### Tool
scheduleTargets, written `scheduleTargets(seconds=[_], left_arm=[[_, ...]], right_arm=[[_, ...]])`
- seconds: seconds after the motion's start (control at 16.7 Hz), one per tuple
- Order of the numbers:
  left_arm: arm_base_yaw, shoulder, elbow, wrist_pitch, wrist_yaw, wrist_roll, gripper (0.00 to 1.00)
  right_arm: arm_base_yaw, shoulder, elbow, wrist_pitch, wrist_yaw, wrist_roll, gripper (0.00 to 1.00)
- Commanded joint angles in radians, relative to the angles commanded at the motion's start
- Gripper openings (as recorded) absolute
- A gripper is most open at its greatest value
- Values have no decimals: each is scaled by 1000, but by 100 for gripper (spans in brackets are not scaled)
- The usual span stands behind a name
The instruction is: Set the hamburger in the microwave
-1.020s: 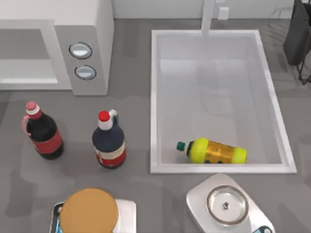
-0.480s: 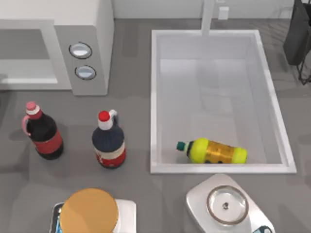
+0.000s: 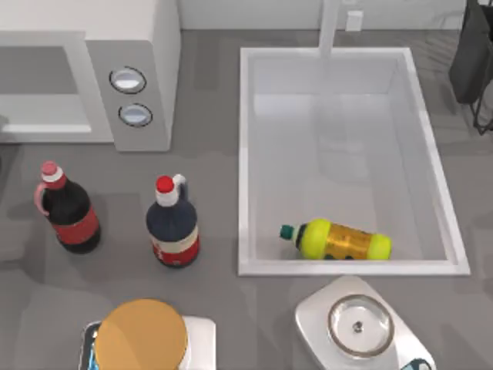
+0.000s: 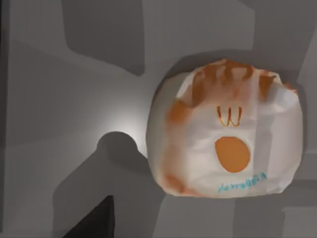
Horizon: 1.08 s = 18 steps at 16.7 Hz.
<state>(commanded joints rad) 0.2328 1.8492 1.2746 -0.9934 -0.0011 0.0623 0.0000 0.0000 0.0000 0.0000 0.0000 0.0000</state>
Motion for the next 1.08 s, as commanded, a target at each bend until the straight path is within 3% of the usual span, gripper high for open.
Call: scheduleTargets(seconds=[0.36, 0.6, 0.96, 1.08], left_arm=[[47, 50, -109, 155, 0, 40, 100], [23, 122, -159, 277, 1, 19, 100], [7, 146, -154, 298, 1, 5, 100], [7, 146, -154, 298, 1, 5, 85]], right_arm=[[0, 0, 0, 0, 0, 0, 100], [0, 0, 0, 0, 0, 0, 100], [0, 0, 0, 0, 0, 0, 100], [0, 0, 0, 0, 0, 0, 100]])
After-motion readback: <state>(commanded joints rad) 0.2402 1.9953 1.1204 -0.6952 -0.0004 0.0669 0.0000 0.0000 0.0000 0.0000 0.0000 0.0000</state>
